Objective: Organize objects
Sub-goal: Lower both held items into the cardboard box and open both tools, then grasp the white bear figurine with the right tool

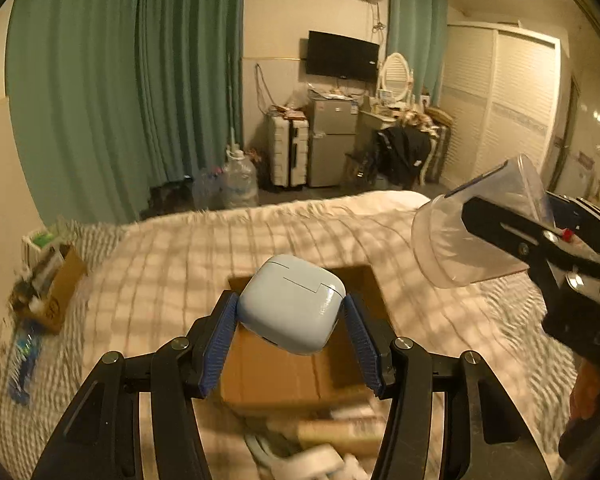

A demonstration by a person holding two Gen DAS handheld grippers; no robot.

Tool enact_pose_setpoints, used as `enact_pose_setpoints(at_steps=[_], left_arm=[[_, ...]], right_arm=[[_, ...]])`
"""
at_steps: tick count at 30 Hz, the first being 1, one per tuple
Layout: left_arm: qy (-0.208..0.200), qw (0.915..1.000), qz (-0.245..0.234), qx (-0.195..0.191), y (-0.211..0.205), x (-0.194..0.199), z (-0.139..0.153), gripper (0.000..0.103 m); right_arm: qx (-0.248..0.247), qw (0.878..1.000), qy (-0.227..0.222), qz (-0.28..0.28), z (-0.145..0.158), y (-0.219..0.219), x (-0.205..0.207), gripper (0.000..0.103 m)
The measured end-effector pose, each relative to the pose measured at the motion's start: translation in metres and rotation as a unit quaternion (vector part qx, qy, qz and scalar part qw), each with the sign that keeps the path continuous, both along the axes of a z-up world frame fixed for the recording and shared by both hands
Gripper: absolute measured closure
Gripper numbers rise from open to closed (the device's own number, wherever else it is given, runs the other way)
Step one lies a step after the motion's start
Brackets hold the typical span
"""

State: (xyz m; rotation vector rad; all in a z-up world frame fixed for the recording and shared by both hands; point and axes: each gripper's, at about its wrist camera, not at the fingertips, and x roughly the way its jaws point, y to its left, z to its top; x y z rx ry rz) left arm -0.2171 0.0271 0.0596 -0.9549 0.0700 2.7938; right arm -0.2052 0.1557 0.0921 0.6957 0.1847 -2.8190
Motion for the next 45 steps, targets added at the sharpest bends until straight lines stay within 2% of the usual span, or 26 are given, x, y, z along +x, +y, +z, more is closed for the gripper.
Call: enact_pose_setpoints(at_steps=[3,9,13,16,18,20,22,28,33,35,39,42,45], left_arm=[[-0.003,0.9999,0.013,-0.007,0.001,-0.033,-0.014,0.047],[-0.045,0.9989,0.015,0.004,-0.006,-0.067,-0.075,0.047],[-0.064,0.9979,0.010,-0.009,-0.004,-0.079,-0.110,0.047],[-0.073,0.9973,0.001,-0.006,-0.004,-0.083,-0.122,0.045],[-0.077,0.9970,0.000,-0.009,-0.005,-0.082,-0.123,0.041],[-0.065,0.9978,0.007,-0.014,-0.005,-0.076,-0.116,0.018],[-0.041,0.9990,0.011,-0.016,-0.008,-0.063,-0.104,0.010],[-0.035,0.9989,0.021,-0.021,-0.020,-0.018,-0.072,0.004],[-0.015,0.9993,0.027,-0.023,-0.039,0.039,-0.062,0.000],[-0.002,0.9990,0.033,-0.031,-0.045,0.067,-0.065,0.000],[-0.001,0.9972,0.060,-0.045,-0.052,0.112,-0.085,0.000],[-0.014,0.9959,0.079,-0.043,-0.055,0.133,-0.108,0.000],[-0.039,0.9938,0.097,-0.038,-0.059,0.146,-0.135,0.000]], right_arm=[[-0.021,1.000,-0.020,-0.005,-0.011,0.000,-0.035,0.042],[-0.045,0.995,-0.084,-0.012,-0.073,0.003,-0.087,0.041],[-0.045,0.992,-0.119,-0.010,-0.117,0.002,-0.103,0.041],[-0.051,0.991,-0.126,-0.014,-0.133,0.008,-0.106,0.041],[-0.059,0.991,-0.121,-0.015,-0.131,0.012,-0.103,0.040],[-0.061,0.992,-0.106,-0.017,-0.120,0.013,-0.097,0.028],[-0.055,0.995,-0.085,-0.023,-0.103,0.014,-0.084,0.026],[-0.015,0.999,-0.042,-0.030,-0.056,0.020,-0.025,0.014],[0.004,1.000,-0.020,-0.018,-0.038,0.023,0.039,0.005],[0.009,1.000,-0.016,-0.012,-0.040,0.020,0.065,0.001],[0.015,1.000,-0.024,0.008,-0.065,0.009,0.106,0.000],[0.009,0.998,-0.061,0.023,-0.099,0.002,0.118,0.000],[-0.010,0.993,-0.114,0.033,-0.141,-0.006,0.113,0.000]])
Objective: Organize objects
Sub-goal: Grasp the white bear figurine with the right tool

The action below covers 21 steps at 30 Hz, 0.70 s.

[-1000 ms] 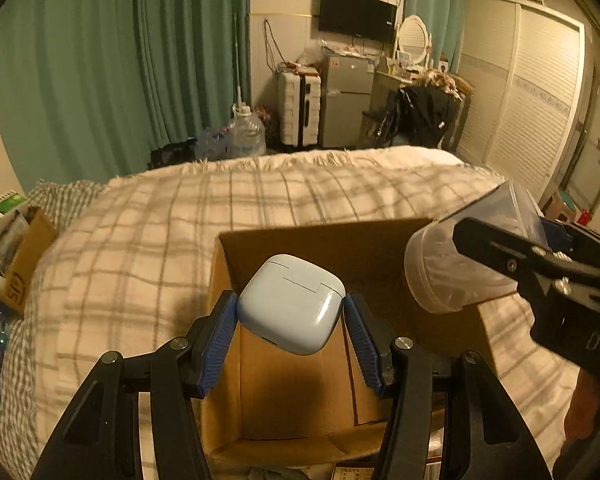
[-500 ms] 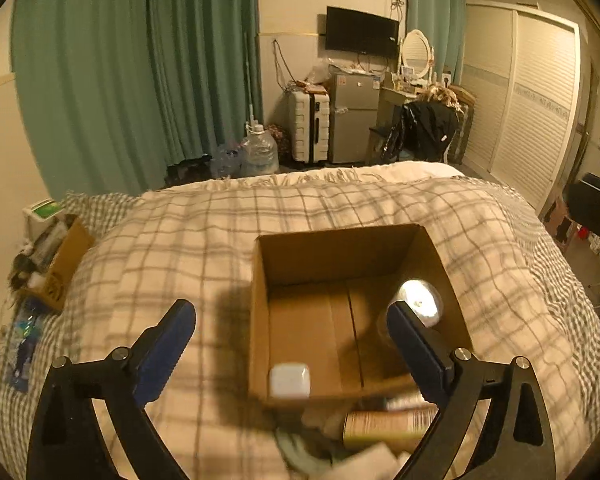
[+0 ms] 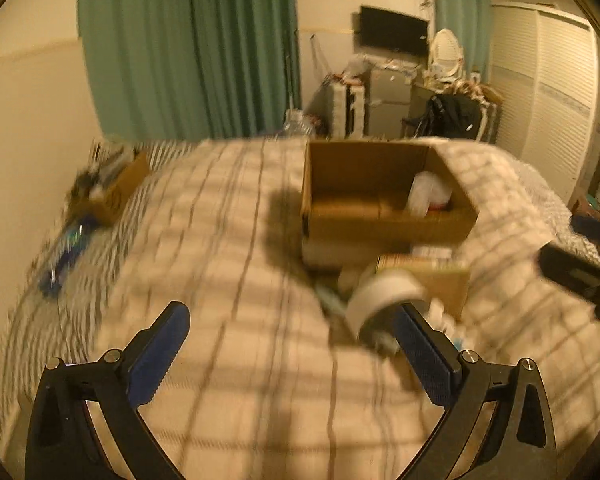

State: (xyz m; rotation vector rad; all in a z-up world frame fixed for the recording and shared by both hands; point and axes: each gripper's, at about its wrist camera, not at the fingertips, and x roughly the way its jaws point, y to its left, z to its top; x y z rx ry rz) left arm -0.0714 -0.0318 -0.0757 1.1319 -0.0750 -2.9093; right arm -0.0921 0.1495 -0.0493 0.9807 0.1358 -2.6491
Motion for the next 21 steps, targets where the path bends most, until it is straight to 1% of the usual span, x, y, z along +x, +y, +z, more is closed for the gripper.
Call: enact_pose_setpoints(at_steps=[2,3,4,5,6,8,9,12,13,15,17,18,19,21], left_arm=[[-0.022,0.9996,0.011,-0.010,-0.001,0.004,-0.022,0.000],[-0.036,0.9991,0.013,-0.017,-0.001,0.003,-0.031,0.000],[-0.045,0.9986,0.016,-0.021,-0.001,0.003,-0.038,0.000],[-0.052,0.9983,0.017,-0.018,-0.003,0.002,-0.042,0.000],[-0.055,0.9982,0.021,-0.011,-0.006,0.000,-0.044,0.000],[-0.058,0.9979,0.029,-0.006,-0.012,-0.001,-0.047,0.000],[-0.061,0.9975,0.035,-0.007,-0.013,-0.002,-0.049,0.000],[-0.065,0.9973,0.033,-0.004,-0.014,-0.001,-0.053,0.000],[-0.064,0.9974,0.033,-0.004,-0.014,-0.001,-0.054,0.000],[-0.064,0.9975,0.032,-0.002,-0.015,-0.001,-0.055,0.000],[-0.065,0.9974,0.032,-0.002,-0.016,-0.001,-0.055,0.000],[-0.065,0.9974,0.031,-0.002,-0.016,-0.001,-0.055,0.000],[-0.066,0.9974,0.030,-0.001,-0.017,-0.001,-0.055,0.000],[-0.066,0.9974,0.029,0.000,-0.016,-0.003,-0.054,0.000]], right_arm=[[0.021,0.999,-0.027,0.000,-0.030,-0.008,-0.006,0.001],[0.041,0.998,-0.041,-0.001,-0.048,-0.014,-0.010,0.001],[0.050,0.997,-0.054,0.001,-0.060,-0.017,-0.013,0.001],[0.058,0.995,-0.075,0.005,-0.074,-0.021,-0.017,0.001],[0.062,0.994,-0.086,0.006,-0.083,-0.022,-0.016,0.001],[0.077,0.992,-0.105,0.004,-0.097,-0.023,-0.020,0.008],[0.083,0.990,-0.111,0.006,-0.100,-0.025,-0.021,0.008],[0.077,0.988,-0.128,0.026,-0.107,-0.033,-0.025,0.010],[0.084,0.987,-0.132,0.030,-0.111,-0.037,-0.025,0.012],[0.100,0.984,-0.144,0.039,-0.120,-0.043,-0.026,0.021],[0.106,0.979,-0.165,0.049,-0.129,-0.051,-0.029,0.044],[0.107,0.978,-0.169,0.053,-0.131,-0.052,-0.030,0.049],[0.107,0.978,-0.171,0.057,-0.132,-0.053,-0.029,0.052],[0.107,0.979,-0.163,0.054,-0.128,-0.051,-0.027,0.052]])
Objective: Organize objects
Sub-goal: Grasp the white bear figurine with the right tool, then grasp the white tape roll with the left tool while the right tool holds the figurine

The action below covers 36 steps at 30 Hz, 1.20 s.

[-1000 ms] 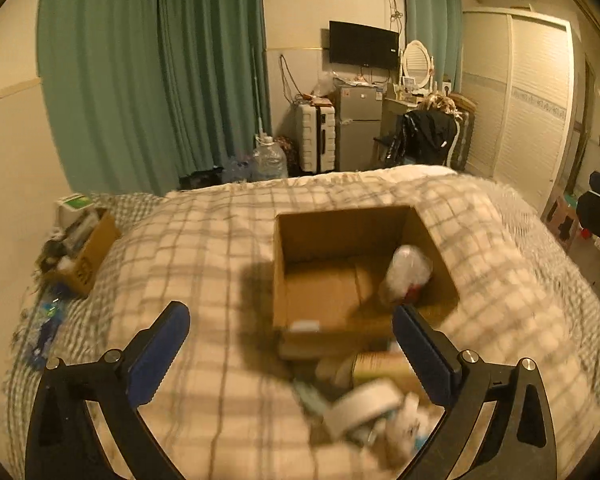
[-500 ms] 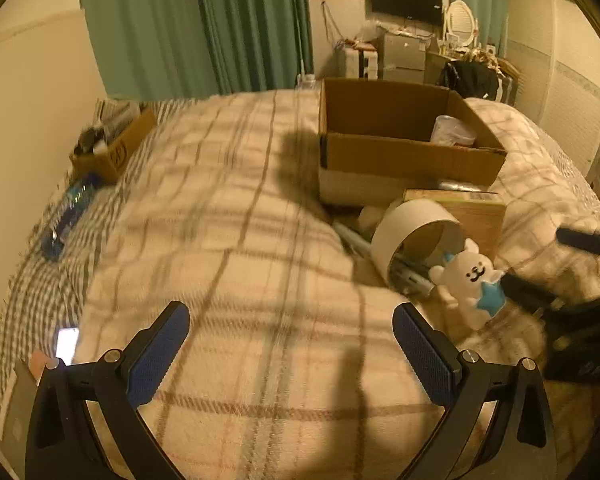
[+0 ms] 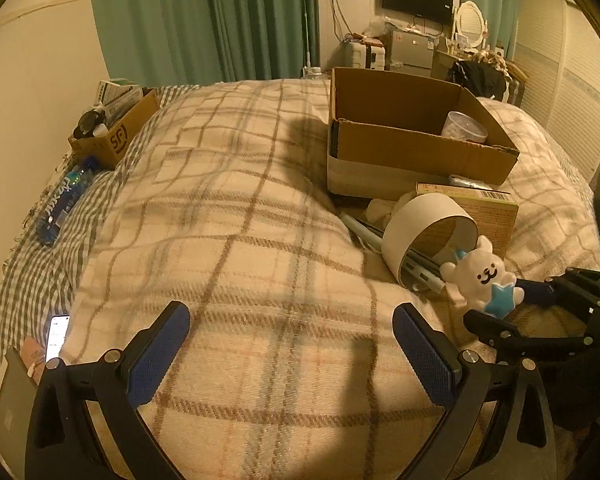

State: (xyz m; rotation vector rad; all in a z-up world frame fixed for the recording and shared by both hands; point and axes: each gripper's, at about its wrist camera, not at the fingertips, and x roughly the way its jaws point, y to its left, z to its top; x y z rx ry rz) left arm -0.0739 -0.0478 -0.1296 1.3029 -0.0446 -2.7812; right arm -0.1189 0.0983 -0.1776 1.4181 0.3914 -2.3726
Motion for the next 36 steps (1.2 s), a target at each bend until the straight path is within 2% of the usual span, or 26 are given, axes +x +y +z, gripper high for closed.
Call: enact_pose_setpoints(at_steps=[7,13,19,21,24,25,26,28,31,34,36], left_arm=[[0.003,0.9999,-0.015,0.007,0.011,-0.008,0.007,0.000],[0.018,0.9980,-0.061,-0.001,0.046,-0.030,0.014,0.000],[0.009,0.9948,-0.099,-0.024,0.075,-0.053,0.006,0.002],[0.007,0.9939,-0.107,-0.026,0.080,-0.059,0.005,0.008],[-0.008,0.9925,-0.119,-0.025,0.085,-0.069,-0.001,0.027],[-0.018,0.9921,-0.121,-0.027,0.085,-0.072,-0.005,0.043],[-0.029,0.9915,-0.124,-0.028,0.086,-0.075,-0.010,0.055],[-0.046,0.9904,-0.128,-0.024,0.085,-0.078,-0.019,0.062],[-0.043,0.9917,-0.121,-0.012,0.078,-0.078,-0.018,0.084],[-0.052,0.9914,-0.120,0.009,0.072,-0.075,-0.012,0.096],[-0.047,0.9918,-0.119,0.006,0.068,-0.069,-0.004,0.097]], right_arm=[[-0.051,0.996,0.059,-0.035,0.046,0.027,0.018,0.052],[-0.053,0.990,0.114,-0.070,0.085,0.051,0.024,0.052],[-0.053,0.985,0.124,-0.109,0.090,0.077,0.018,0.052],[-0.058,0.985,0.115,-0.115,0.085,0.082,0.017,0.052],[-0.063,0.985,0.105,-0.117,0.079,0.085,0.018,0.052],[-0.063,0.985,0.104,-0.118,0.079,0.086,0.018,0.052],[-0.063,0.985,0.105,-0.118,0.078,0.087,0.019,0.052],[-0.066,0.985,0.110,-0.117,0.081,0.089,0.022,0.052],[-0.069,0.984,0.111,-0.118,0.082,0.089,0.022,0.052],[-0.070,0.984,0.109,-0.120,0.083,0.091,0.022,0.052],[-0.071,0.984,0.110,-0.119,0.086,0.091,0.023,0.052]])
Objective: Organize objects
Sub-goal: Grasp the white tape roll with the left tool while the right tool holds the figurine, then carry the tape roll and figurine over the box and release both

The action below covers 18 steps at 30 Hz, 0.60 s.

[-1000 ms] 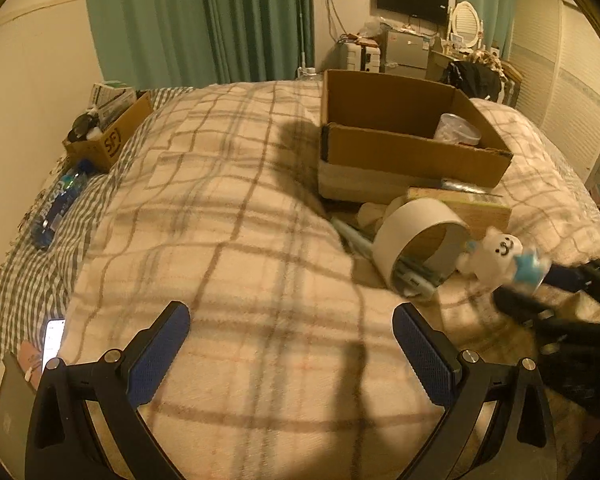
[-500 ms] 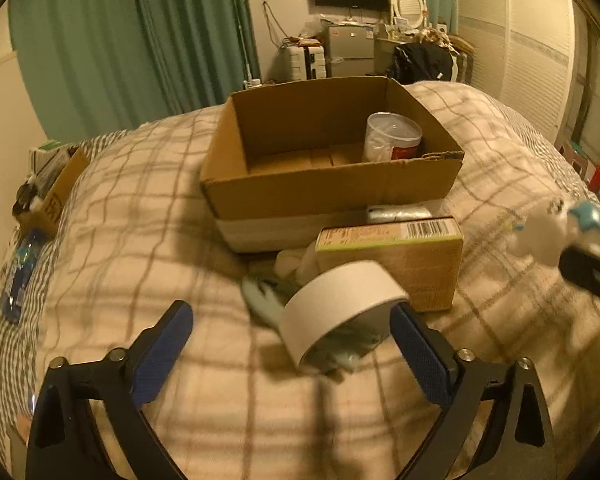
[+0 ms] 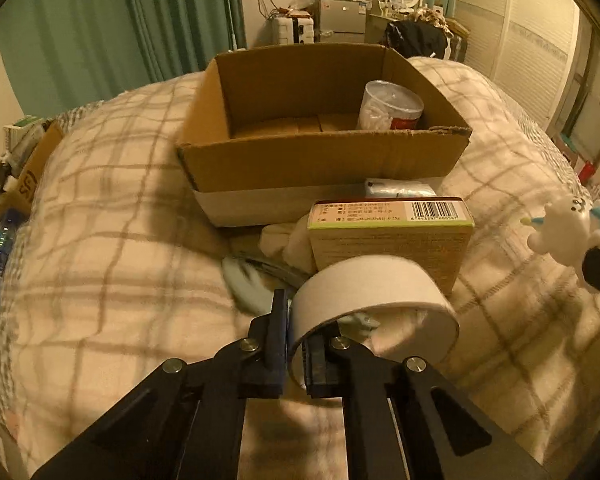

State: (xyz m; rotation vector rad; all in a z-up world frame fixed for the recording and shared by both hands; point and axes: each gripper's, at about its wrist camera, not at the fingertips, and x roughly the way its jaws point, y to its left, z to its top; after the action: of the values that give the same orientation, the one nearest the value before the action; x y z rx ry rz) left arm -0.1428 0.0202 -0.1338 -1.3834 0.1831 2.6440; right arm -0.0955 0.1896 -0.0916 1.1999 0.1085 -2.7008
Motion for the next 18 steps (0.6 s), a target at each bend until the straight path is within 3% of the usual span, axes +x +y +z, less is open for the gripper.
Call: enact_pose_setpoints(at_steps=[5,8,18], left_arm=[[0.008,0.9993,-0.002,0.037,-0.015,0.017,0.031,0.098],[0.042,0.9990,-0.010,0.014,-0.016,0.034,0.056,0.098],[0.102,0.9938,-0.038,0.020,-0.013,0.037,0.117,0.098]], right_arm=[[-0.004,1.000,0.017,-0.003,0.016,0.000,0.006,0.052],[-0.010,1.000,0.027,-0.001,0.027,-0.002,0.012,0.052],[-0.023,0.996,0.082,0.034,0.078,-0.014,0.017,0.052]])
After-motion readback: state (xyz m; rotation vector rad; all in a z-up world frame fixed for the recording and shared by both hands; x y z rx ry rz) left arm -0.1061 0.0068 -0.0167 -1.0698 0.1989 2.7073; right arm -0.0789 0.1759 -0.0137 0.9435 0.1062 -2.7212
